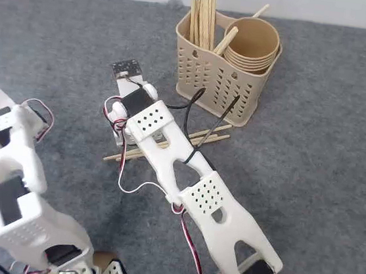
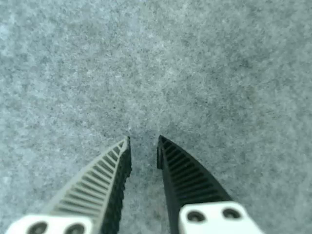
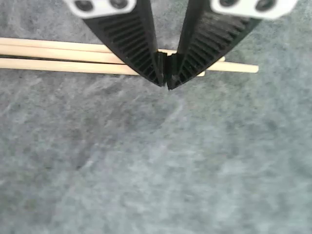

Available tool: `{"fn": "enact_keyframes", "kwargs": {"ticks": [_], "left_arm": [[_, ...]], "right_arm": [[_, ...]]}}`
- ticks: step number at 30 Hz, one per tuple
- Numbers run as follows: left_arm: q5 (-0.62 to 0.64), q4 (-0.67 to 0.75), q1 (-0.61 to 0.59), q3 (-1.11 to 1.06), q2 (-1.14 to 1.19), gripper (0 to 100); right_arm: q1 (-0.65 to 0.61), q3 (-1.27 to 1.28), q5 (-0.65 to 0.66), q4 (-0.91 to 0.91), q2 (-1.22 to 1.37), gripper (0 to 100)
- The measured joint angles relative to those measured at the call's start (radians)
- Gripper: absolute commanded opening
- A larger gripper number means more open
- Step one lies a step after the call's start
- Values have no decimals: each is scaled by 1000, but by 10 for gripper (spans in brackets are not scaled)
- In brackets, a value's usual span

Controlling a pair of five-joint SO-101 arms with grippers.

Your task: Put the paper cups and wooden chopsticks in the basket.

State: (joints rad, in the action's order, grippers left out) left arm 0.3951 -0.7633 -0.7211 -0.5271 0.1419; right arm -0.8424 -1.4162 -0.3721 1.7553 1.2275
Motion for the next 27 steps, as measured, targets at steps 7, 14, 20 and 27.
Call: {"fn": "enact_keyframes", "kwargs": {"ticks": [7, 14, 20, 27], "left_arm": [[2, 0, 0, 0, 0, 83], [2, 3, 0, 0, 0, 83], [3, 6, 0, 0, 0, 83], [3, 6, 0, 0, 0, 83]], "right_arm": [[0, -17, -21, 0, -14, 9], [5, 253, -26, 0, -278, 9], [83, 628, -26, 0, -594, 9], [123, 979, 130, -3, -868, 47]]}}
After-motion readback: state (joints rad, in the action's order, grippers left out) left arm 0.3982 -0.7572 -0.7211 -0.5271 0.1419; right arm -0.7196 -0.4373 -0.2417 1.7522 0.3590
